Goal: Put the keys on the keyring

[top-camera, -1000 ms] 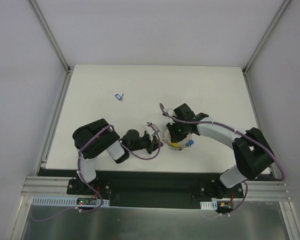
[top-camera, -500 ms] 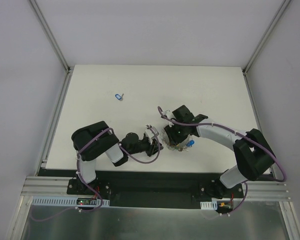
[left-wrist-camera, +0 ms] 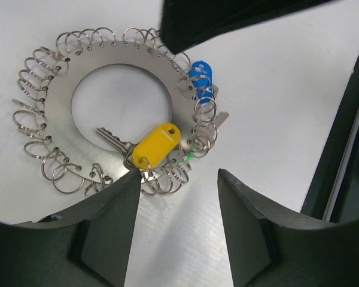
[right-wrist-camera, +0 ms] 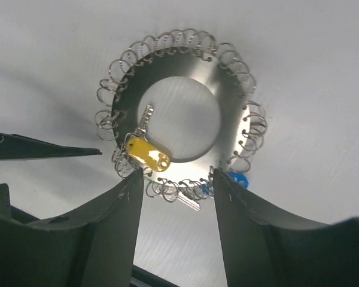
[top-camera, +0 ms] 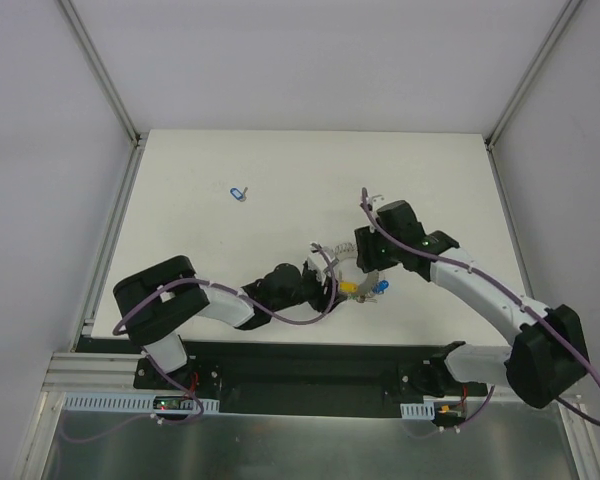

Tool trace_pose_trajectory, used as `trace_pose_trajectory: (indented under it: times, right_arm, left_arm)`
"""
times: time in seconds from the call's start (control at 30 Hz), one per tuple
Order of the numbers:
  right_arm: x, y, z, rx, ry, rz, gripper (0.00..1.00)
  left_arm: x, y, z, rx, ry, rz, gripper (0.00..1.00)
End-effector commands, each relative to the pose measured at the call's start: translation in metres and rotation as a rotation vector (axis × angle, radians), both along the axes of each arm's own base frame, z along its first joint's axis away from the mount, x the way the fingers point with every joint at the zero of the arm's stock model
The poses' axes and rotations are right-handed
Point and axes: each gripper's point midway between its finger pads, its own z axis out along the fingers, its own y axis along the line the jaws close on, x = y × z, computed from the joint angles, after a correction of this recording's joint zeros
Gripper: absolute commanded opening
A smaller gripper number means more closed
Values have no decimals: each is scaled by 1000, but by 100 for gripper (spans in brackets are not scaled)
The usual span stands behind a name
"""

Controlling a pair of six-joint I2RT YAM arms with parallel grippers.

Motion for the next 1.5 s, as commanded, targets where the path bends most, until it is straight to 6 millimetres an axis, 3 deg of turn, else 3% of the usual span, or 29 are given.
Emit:
trace_pose_trajectory:
  times: [0.0,0.1,0.2,0.23,0.37,0.5,0.67,1.1,1.47]
  right_arm:
    - [1,-32,19,9,-77,-238,54]
    - [0,-46,21,4,-108,-301,58]
    - [-2,-54,24,2,-136,-316,58]
    - [-3,-55,25,3,-144,-316,58]
    - [-8,-60,19,2,-144,-312,58]
    - [-11,-62,19,-4,-147,-300,58]
    - [-10,-66,17,-17,-150,-297,58]
    - [-12,-65,11,-1,-124,-287,58]
    - [-12,-62,6,-16,-106,-256,58]
  left_arm:
    - [16,7,2,86,179,230,56]
    - [21,16,0,186,254,359,56]
    - [23,17,8,197,300,461,44]
    - [18,23,1,241,325,477,42]
    - [14,14,-6,290,369,477,38]
    - [13,3,0,330,345,467,38]
    - [9,3,-13,396,363,479,36]
    - [20,-5,-19,431,320,485,32]
    - [16,-8,-31,472,328,447,30]
